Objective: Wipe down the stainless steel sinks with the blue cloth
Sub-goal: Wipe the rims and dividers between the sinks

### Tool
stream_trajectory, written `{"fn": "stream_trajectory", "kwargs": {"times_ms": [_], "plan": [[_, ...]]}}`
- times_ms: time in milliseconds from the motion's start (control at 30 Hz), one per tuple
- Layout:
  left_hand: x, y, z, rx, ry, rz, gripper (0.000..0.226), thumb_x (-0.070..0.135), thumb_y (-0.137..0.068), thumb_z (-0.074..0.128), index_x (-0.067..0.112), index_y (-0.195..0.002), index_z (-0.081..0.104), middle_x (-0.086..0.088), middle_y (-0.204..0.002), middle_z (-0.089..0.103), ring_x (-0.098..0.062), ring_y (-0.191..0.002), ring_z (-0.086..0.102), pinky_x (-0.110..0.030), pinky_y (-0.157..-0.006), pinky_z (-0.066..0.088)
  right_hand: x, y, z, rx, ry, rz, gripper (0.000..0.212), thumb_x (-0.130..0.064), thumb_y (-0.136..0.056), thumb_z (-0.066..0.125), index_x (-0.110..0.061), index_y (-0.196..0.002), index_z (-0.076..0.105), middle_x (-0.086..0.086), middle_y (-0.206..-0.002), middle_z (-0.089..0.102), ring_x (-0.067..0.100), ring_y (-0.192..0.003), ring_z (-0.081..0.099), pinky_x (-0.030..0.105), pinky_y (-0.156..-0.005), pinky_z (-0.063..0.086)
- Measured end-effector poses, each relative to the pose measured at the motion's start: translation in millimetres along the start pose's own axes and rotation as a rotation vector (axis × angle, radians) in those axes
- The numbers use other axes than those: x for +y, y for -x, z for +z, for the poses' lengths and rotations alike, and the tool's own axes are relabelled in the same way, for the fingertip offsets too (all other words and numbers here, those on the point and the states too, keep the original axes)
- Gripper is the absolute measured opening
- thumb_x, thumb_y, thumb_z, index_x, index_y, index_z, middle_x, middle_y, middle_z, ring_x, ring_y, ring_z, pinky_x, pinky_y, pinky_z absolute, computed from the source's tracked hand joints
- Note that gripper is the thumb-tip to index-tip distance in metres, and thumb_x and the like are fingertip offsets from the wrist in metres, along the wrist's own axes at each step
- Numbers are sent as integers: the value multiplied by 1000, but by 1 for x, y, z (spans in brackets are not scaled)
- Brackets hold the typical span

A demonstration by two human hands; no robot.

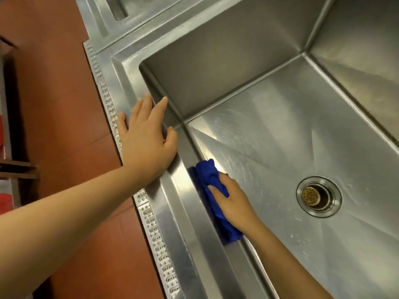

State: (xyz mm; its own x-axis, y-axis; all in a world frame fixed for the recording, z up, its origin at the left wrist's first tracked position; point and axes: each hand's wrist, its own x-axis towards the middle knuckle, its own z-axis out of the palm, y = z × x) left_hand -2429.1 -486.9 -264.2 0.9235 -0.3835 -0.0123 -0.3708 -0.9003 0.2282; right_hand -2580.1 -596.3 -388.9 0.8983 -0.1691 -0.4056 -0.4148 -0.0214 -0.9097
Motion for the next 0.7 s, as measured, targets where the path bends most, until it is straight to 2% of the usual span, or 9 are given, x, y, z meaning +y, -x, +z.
{"fn": "stream_trajectory", "kwargs": {"times_ms": [67, 133, 267, 333, 400, 467, 533, 600, 700], "plan": [[0, 0, -1, -6, -5, 7, 65, 35, -82, 35, 21, -146, 36, -8, -156, 27, -25, -145, 21, -54, -117, 3, -21, 27, -3, 10, -31, -55, 22, -22, -97, 54, -43, -97, 55, -9, -97, 59, 0, -89, 56, 9, -77, 41], [0, 0, 0, -18, -15, 19, 65, 36, -83, 33, 22, -146, 35, -9, -156, 26, -25, -145, 19, -56, -117, 3, -29, 37, -3, 52, -69, -26, 27, -22, -96, 56, -49, -95, 53, -11, -100, 60, -1, -91, 57, 11, -80, 42], [-3, -2, 0, -25, -15, 15, 60, 32, -90, 39, 22, -149, 32, -10, -157, 22, -25, -147, 14, -54, -117, -1, -27, 25, 2, 89, -2, 47, 19, -25, -98, 52, -34, -81, 55, -1, -80, 58, 9, -71, 55, 23, -67, 41], [-2, -4, 3, -18, -26, 19, 59, 28, -91, 42, 21, -149, 30, -12, -155, 25, -26, -146, 15, -55, -117, 0, -34, 30, 1, 88, 6, 67, 14, -26, -96, 50, -17, -91, 59, 12, -82, 59, 21, -69, 53, 34, -66, 43], [0, -2, 3, -29, -37, 10, 60, 29, -93, 42, 20, -150, 28, -13, -156, 24, -27, -146, 13, -55, -117, 0, -47, 54, -5, 89, 9, 63, 18, -24, -97, 51, -8, -98, 58, 15, -88, 60, 27, -73, 54, 39, -71, 46], [1, 1, 0, -54, -62, 9, 60, 30, -96, 39, 19, -152, 22, -13, -158, 18, -28, -147, 10, -54, -117, 1, -59, 86, -11, 105, -17, 61, 13, -21, -97, 53, -10, -103, 59, 11, -92, 62, 20, -78, 59, 33, -76, 49], [5, 5, -4, -96, -73, 17, 61, 32, -99, 38, 19, -153, 15, -13, -159, 14, -29, -148, 7, -54, -118, 1, -66, 112, -15, 125, -36, 72, 17, -19, -96, 54, -10, -110, 57, 8, -104, 63, 19, -94, 61, 30, -85, 50], [11, 15, -8, -152, -61, 4, 64, 36, -100, 38, 19, -154, 9, -12, -161, 8, -28, -148, 3, -54, -117, -1, -64, 115, -15, 133, -15, 92, 18, -21, -96, 54, -10, -111, 57, 11, -110, 63, 23, -101, 59, 33, -91, 48], [22, 40, -8, -211, -70, 33, 67, 42, -100, 39, 21, -154, 5, -9, -162, 0, -27, -148, -2, -53, -116, -3, -61, 99, -10, 106, 21, 159, 12, -23, -99, 50, -22, -106, 59, 16, -110, 64, 31, -102, 60, 39, -91, 48]]}}
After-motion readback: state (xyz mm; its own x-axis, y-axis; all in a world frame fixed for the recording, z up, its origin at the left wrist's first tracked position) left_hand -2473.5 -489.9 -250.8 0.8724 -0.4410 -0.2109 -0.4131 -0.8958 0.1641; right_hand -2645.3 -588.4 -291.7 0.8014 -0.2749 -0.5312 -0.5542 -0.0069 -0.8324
